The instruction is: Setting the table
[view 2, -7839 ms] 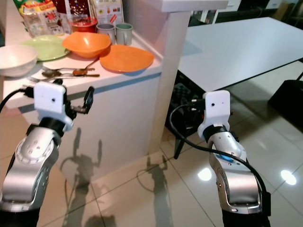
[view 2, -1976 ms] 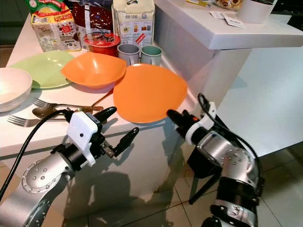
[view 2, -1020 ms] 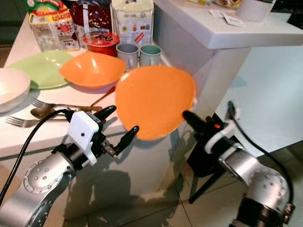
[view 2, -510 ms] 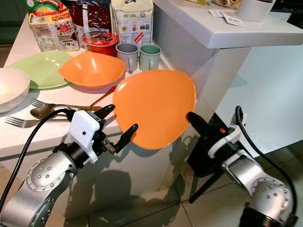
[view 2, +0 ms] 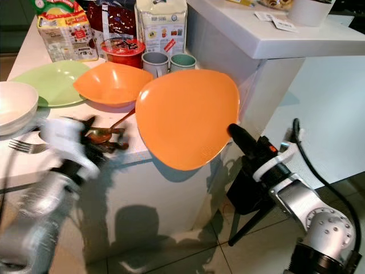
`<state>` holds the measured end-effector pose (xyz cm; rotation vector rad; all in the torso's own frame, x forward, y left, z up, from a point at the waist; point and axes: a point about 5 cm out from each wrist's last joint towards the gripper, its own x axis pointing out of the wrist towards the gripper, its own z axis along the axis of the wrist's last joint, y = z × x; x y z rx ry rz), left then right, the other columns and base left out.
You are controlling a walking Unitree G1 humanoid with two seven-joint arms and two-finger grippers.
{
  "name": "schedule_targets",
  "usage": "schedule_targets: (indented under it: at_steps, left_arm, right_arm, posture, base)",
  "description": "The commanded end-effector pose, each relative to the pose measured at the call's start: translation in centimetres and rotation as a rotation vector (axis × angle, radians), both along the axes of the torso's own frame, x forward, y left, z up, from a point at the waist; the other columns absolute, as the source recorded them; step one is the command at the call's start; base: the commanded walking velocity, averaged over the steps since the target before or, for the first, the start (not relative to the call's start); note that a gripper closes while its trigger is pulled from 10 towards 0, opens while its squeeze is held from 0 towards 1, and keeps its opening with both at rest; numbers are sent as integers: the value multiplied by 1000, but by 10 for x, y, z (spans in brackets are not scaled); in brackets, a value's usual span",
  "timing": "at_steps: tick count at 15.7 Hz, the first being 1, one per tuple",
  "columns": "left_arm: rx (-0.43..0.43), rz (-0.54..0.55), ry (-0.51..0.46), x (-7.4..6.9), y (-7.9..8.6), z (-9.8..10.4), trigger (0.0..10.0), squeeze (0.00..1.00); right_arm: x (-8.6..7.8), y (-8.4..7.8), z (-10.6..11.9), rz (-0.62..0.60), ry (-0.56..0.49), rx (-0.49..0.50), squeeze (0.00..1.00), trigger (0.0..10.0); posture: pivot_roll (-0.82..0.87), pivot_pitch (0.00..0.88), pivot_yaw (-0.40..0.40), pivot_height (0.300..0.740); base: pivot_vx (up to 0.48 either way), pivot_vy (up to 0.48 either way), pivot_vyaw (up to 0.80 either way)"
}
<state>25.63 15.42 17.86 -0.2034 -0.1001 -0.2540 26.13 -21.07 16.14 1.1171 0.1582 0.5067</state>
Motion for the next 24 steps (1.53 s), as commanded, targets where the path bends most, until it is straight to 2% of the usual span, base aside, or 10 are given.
schedule_targets:
  at_steps: [1, 4, 5, 6, 10, 12, 14, 17, 21, 24]
  left_arm:
    - [-87, -4, 33, 1, 2, -4, 10000, 1000]
    - [-268, -82, 55, 1, -2, -4, 10000, 1000]
    - [-332, -131, 56, 1, -7, 0, 10000, 227]
    - [-400, -183, 33, 0, -10, 7, 10000, 0]
    - [-541, -248, -49, -2, -8, 26, 10000, 0]
    - [-502, -241, 7, -3, -8, 14, 10000, 0]
    - [-518, -232, 25, -3, -7, 10, 10000, 0]
    - [-583, -281, 8, -4, -11, 17, 10000, 0]
    - [-596, -381, 10, -11, -26, 20, 10000, 0]
    - [-590, -426, 6, -13, -29, 22, 10000, 0]
  right_arm:
    - [-5, -6, 18, 2, -112, 33, 0, 0]
    - [-11, -6, 23, 35, -161, 58, 0, 0]
    - [-14, -4, 25, 51, -179, 63, 0, 0]
    - [-15, -3, 26, 59, -186, 64, 0, 0]
    - [-18, 1, 28, 72, -198, 83, 0, 0]
    - [-19, 3, 28, 84, -204, 99, 0, 0]
    - [-20, 4, 28, 90, -208, 108, 0, 0]
    - [-21, 10, 29, 126, -208, 124, 0, 0]
    - [-22, 18, 21, 158, -178, 130, 0, 0]
    - [-21, 18, 20, 158, -172, 137, 0, 0]
  posture:
    - [-33, 0, -78, 740]
    - [-34, 0, -70, 740]
    - [-36, 0, -67, 740]
    - [-38, 0, -64, 740]
    - [-40, 0, -57, 740]
    - [-40, 0, -57, 740]
    - [-39, 0, -56, 740]
    - [-36, 0, -58, 740]
    - [-37, 0, -58, 740]
    - [-37, 0, -55, 740]
  base:
    - [0, 0, 0]
    - [0, 0, 0]
    - [0, 0, 0]
    - [0, 0, 0]
    - [0, 0, 0]
    - [0, 0, 0]
    - [0, 0, 0]
    - [0, 0, 0]
    - [0, 0, 0]
    - [0, 0, 0]
